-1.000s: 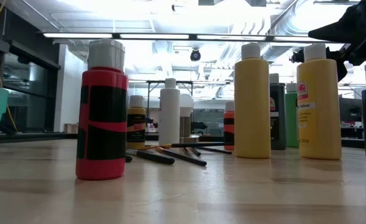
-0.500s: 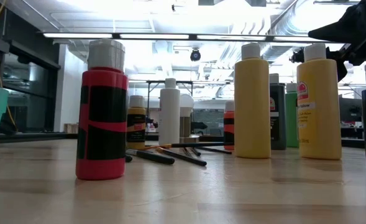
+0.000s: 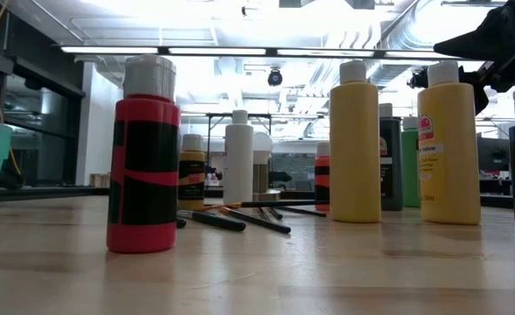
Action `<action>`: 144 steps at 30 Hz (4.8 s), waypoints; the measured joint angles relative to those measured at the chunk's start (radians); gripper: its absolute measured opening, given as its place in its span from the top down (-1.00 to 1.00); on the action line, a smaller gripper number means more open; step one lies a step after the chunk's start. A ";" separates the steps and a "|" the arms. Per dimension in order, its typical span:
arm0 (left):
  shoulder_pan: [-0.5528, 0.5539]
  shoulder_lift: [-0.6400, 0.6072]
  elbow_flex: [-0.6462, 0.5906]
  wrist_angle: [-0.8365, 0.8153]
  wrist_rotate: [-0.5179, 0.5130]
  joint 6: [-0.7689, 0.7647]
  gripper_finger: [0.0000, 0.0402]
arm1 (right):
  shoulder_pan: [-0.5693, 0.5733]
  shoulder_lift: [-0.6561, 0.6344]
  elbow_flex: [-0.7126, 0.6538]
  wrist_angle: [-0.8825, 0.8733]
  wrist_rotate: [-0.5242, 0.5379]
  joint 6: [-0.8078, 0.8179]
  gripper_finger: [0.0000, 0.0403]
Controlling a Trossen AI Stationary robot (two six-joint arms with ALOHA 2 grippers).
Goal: Pick & Place Paint Supplies
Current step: Put the purple paint bottle into the green bin, then put the yellow paint bottle into the green bin
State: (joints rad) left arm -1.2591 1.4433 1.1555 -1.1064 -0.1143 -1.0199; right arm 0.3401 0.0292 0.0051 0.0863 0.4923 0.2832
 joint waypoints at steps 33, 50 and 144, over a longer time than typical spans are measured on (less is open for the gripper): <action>-0.018 0.000 -0.104 0.063 0.028 -0.131 0.28 | 0.000 0.000 0.000 0.000 0.000 0.000 -0.48; -0.018 -0.050 -0.044 0.060 0.087 -0.145 -0.20 | 0.000 0.000 0.000 0.000 0.000 0.000 -0.48; 1.248 0.414 0.371 -0.040 -0.026 0.361 0.43 | 0.000 0.000 0.000 0.000 0.000 0.000 -0.48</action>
State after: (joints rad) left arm -0.0113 1.8576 1.5269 -1.1468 -0.1398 -0.6586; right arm 0.3405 0.0293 0.0049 0.0864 0.4923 0.2835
